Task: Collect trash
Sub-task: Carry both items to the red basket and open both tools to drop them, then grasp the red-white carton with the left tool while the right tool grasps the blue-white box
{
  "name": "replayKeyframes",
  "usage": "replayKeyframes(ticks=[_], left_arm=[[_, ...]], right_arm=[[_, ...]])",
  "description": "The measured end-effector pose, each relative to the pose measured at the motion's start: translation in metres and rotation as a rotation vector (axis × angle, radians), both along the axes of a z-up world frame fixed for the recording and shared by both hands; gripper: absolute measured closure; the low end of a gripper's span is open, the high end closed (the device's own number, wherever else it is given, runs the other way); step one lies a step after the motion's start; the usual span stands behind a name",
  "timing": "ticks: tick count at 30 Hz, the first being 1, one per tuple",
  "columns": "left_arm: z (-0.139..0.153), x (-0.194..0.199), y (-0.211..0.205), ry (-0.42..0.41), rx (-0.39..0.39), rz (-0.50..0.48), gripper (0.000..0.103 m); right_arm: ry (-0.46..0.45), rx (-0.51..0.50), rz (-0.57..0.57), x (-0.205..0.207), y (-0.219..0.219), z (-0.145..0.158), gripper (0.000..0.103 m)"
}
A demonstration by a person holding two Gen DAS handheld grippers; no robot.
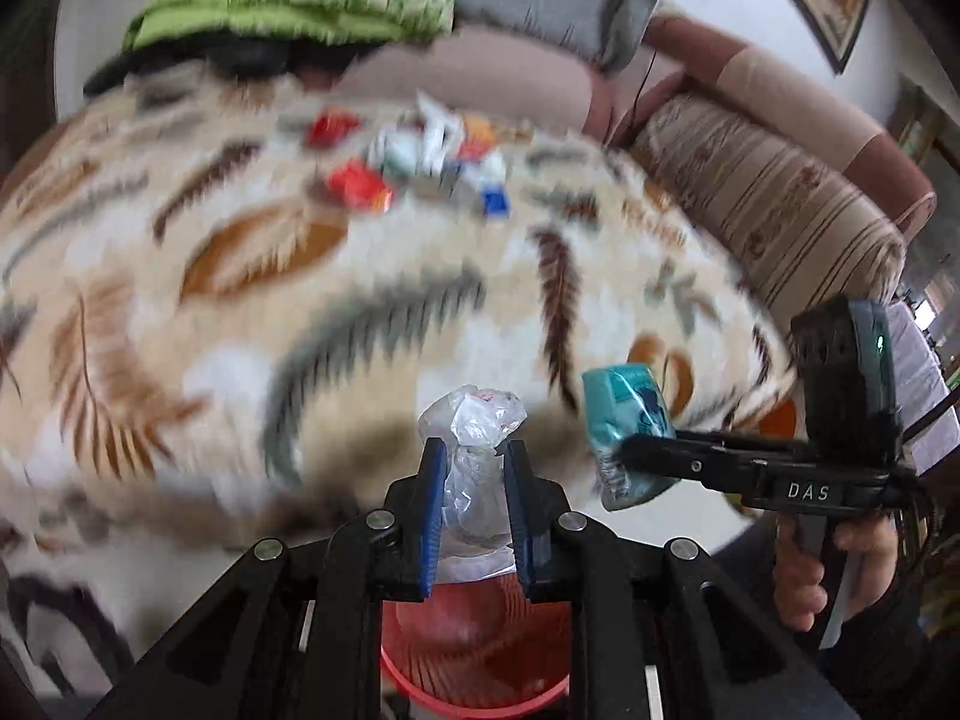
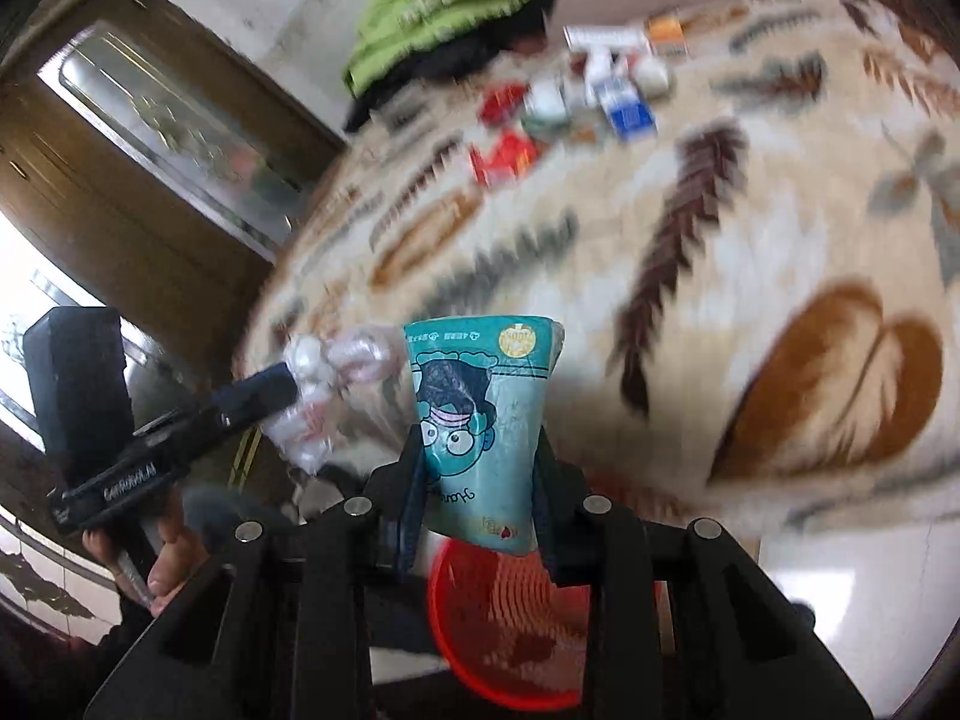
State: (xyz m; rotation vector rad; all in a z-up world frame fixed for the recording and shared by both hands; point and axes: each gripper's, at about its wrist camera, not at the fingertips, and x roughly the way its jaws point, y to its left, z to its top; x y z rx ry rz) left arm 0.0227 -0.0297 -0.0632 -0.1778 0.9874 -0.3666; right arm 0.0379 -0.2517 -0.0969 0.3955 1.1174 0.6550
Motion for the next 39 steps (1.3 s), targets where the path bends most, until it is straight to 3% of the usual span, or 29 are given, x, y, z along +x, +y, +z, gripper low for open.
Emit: replayKeyframes(ticks=[6,11,17,20,22,23,27,30,34,36,39], left_arm=[[-0.041,-0.006,-0.015,0.154,0.033,-0.018,0.084],[-0.050,-0.009,-0.022,0.178,0.076,-0.037,0.084],[-0.059,-0.010,-0.028,0.211,0.096,-0.071,0.082],[-0.061,-0.012,-0.034,0.214,0.118,-0.093,0.072],[-0.060,-0.013,-0.036,0.206,0.135,-0.099,0.054],[-0.060,-0.014,-0.037,0.207,0.135,-0.103,0.040],[-0.054,-0.013,-0.032,0.178,0.128,-0.078,0.036],[-0.048,-0.009,-0.024,0.168,0.089,-0.049,0.036],[-0.021,-0.001,-0.008,0.096,0.030,0.030,0.036],[-0.006,0.007,0.001,0.066,0.004,0.068,0.025],[0.019,0.027,0.013,0.032,-0.025,0.117,0.023]], right_arm=[[0.118,-0.098,0.088,-0.002,0.023,-0.034,0.071],[0.179,-0.142,0.105,-0.001,0.027,-0.051,0.071],[0.181,-0.149,0.121,0.001,0.031,-0.049,0.070],[0.192,-0.155,0.127,0.001,0.030,-0.051,0.068],[0.199,-0.165,0.124,0.002,0.028,-0.052,0.063],[0.203,-0.163,0.122,0.002,0.027,-0.053,0.061],[0.202,-0.132,0.116,0.002,0.021,-0.050,0.052],[0.170,-0.124,0.101,0.002,0.019,-0.043,0.051],[0.031,-0.074,0.047,0.002,0.014,-0.012,0.047],[-0.053,-0.073,0.022,0.003,0.013,0.007,0.039],[-0.157,-0.072,0.000,0.010,0.014,0.037,0.037]])
